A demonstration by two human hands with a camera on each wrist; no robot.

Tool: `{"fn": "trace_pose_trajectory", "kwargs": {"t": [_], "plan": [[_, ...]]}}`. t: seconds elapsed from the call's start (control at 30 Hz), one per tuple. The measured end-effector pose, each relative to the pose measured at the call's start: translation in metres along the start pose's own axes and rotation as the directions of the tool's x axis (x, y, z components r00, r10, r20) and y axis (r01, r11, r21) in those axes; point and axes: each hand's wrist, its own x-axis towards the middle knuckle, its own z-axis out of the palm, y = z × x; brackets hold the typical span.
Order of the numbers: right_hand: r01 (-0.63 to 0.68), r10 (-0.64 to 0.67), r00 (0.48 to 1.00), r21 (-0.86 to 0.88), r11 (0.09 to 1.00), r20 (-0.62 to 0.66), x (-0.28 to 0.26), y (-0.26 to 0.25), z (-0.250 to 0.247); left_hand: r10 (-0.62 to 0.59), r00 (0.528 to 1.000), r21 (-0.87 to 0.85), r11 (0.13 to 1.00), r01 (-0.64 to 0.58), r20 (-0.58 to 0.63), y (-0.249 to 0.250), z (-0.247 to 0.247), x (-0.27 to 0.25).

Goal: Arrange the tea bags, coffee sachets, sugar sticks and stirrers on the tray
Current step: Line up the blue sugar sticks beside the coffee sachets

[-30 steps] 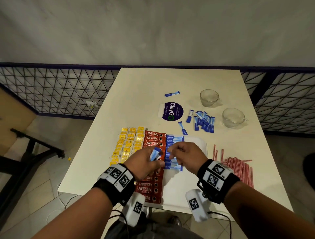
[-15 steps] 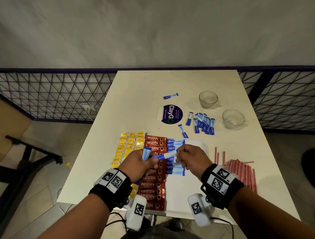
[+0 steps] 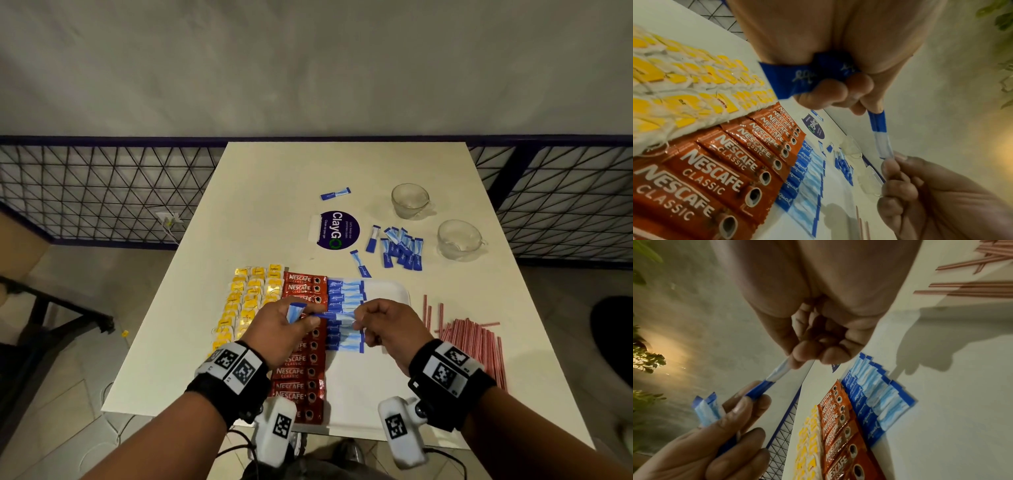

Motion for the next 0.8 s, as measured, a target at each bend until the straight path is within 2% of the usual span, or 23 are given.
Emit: {"fn": "trace_pose_trajectory", "kwargs": {"t": [0.17, 0.33, 0.4, 0.47, 0.57, 0.67, 0.8], "plan": [[0.054, -0.052, 0.998, 0.066, 0.996, -0.033, 0.001, 0.004, -0.002, -0.030, 0.999, -0.061, 0.998, 0.029, -0.023, -0.002, 0.000, 0.002], [0.016, -0.015, 1.000, 0.042, 0.999, -0.018, 0.003, 0.007, -0.003, -0.027, 0.998, -0.068, 0.997, 0.024, -0.049, -0.003, 0.003, 0.005], [-0.027, 0.027, 0.999, -0.008, 1.000, -0.027, 0.004, 0.013, -0.006, -0.051, 0.993, -0.053, 0.998, 0.046, -0.102, -0.009, -0.007, 0.007], [-0.112, 0.110, 0.993, -0.069, 0.991, -0.041, 0.005, 0.024, -0.010, -0.100, 0.968, -0.030, 0.995, 0.095, -0.232, -0.024, -0.028, 0.011], [-0.233, 0.229, 0.972, -0.139, 0.962, -0.048, 0.007, 0.042, -0.014, -0.152, 0.903, 0.031, 0.983, 0.180, -0.403, -0.054, -0.066, 0.011], [-0.318, 0.312, 0.948, -0.199, 0.927, -0.061, 0.010, 0.055, -0.016, -0.197, 0.862, 0.064, 0.965, 0.256, -0.467, -0.075, -0.092, 0.002], [-0.386, 0.379, 0.922, -0.259, 0.885, -0.082, 0.013, 0.066, -0.014, -0.234, 0.835, 0.113, 0.937, 0.330, -0.498, -0.092, -0.106, -0.008]]}}
